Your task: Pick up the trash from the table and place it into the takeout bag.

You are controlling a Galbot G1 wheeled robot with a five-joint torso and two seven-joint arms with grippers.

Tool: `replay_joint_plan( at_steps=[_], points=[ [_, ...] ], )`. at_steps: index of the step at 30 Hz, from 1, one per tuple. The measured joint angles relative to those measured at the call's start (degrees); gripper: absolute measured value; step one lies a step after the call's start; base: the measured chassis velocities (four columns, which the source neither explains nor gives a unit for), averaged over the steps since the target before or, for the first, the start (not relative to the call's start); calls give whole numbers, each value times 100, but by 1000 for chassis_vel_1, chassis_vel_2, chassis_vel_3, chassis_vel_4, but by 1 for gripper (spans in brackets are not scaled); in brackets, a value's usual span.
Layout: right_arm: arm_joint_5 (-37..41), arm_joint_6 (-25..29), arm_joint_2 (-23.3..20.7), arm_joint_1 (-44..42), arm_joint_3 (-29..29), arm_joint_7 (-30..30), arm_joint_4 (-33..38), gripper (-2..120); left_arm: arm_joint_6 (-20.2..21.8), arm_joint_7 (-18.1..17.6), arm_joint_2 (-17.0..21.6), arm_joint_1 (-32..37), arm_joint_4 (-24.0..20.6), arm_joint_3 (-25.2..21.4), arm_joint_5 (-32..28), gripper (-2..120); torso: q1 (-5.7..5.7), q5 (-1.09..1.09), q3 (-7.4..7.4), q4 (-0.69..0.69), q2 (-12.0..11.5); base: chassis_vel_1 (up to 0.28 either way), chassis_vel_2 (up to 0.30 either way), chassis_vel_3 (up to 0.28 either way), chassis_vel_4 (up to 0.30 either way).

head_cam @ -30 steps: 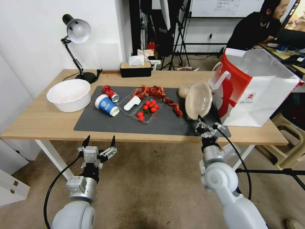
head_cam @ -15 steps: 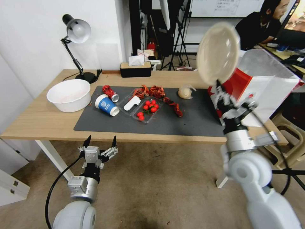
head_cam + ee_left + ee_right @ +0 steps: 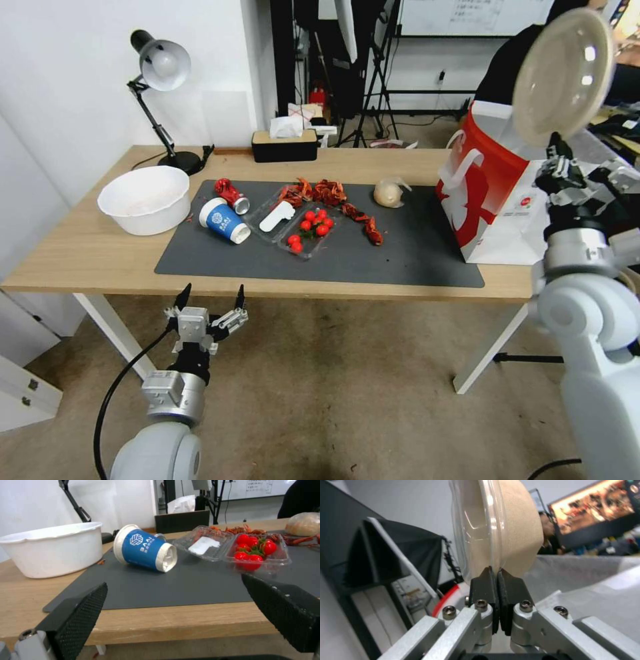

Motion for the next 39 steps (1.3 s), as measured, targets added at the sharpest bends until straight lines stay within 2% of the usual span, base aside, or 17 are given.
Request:
replay_joint_plan(
  at_steps=[2, 3, 6, 7, 10, 11, 14, 17, 19, 20, 24, 25, 29, 30, 33, 34, 39],
  points=[
    [174, -376, -137, 286, 16, 581, -201, 0, -2, 3, -20, 7, 0, 38, 34, 100, 0, 0, 0, 1, 0, 0, 0, 0, 0],
    [174, -376, -137, 286, 16, 581, -201, 0, -2, 3, -20, 7, 0, 38, 34, 100, 0, 0, 0, 1, 0, 0, 0, 0, 0],
    [463, -818, -197, 644, -95, 1267, -366, 2, -15, 5, -36, 23, 2, 54, 64, 100, 0, -1, 0, 2, 0, 0, 0, 0, 0],
    [463, -818, -197, 644, -95, 1267, -366, 2, -15, 5, -36, 23, 2, 54, 64, 100, 0, -1, 0, 2, 0, 0, 0, 0, 0],
    [572, -917, -176, 731, -150, 1376, -444, 16, -22, 6, -29, 24, 13, 30, 65, 100, 0, -1, 0, 1, 0, 0, 0, 0, 0],
    [572, -917, -176, 731, -150, 1376, -444, 16, -22, 6, -29, 24, 13, 30, 65, 100, 0, -1, 0, 1, 0, 0, 0, 0, 0],
    [607, -908, -151, 731, -159, 1361, -451, 32, -23, 7, -28, -5, 48, 32, 65, 100, 0, -1, -1, 1, 0, 0, 0, 0, 0],
    [649, -834, -151, 731, -159, 1308, -452, 40, -23, 8, -29, -16, 66, 34, 65, 100, 0, 0, -1, 1, 0, 0, 0, 0, 0],
    [803, -583, -151, 721, -159, 1098, -413, 49, -21, 8, -30, -26, 80, 38, 65, 100, 0, -1, 0, 1, 0, 0, 0, 0, 0],
    [803, -583, -151, 721, -159, 1098, -413, 49, -21, 8, -30, -26, 80, 38, 65, 100, 0, -1, 0, 1, 0, 0, 0, 0, 0],
    [1307, 143, -134, 491, -148, 11, -142, 68, -18, 9, -21, -43, 105, 43, 65, 100, 0, -2, -1, 1, 0, 0, 0, 0, 0],
    [1307, 143, -134, 491, -148, 11, -142, 68, -18, 9, -21, -43, 105, 43, 65, 100, 0, -2, -1, 1, 0, 0, 0, 0, 0],
    [1311, 539, -83, -158, -306, -970, 193, 87, -16, 9, 5, -55, 115, 36, 37, 100, 0, -1, -1, 1, 0, 0, 0, 0, 0],
    [1311, 539, -83, -158, -306, -970, 193, 87, -16, 9, 5, -55, 115, 36, 37, 100, 0, -1, -1, 1, 0, 0, 0, 0, 0],
    [776, 708, -73, -727, -531, -1459, 327, 98, -16, 6, 22, -57, 119, 30, 20, 100, 0, -2, -1, 1, 0, 0, 0, 0, 0],
    [776, 708, -73, -727, -531, -1459, 327, 98, -16, 6, 22, -57, 119, 30, 20, 100, 0, -2, -1, 1, 0, 0, 0, 0, 0],
    [-555, 1180, -18, -1478, -973, -1795, 321, 100, -26, 3, 41, -58, 143, 29, 4, 100, 0, -1, -1, 1, 0, 0, 0, 0, 0]
  ],
)
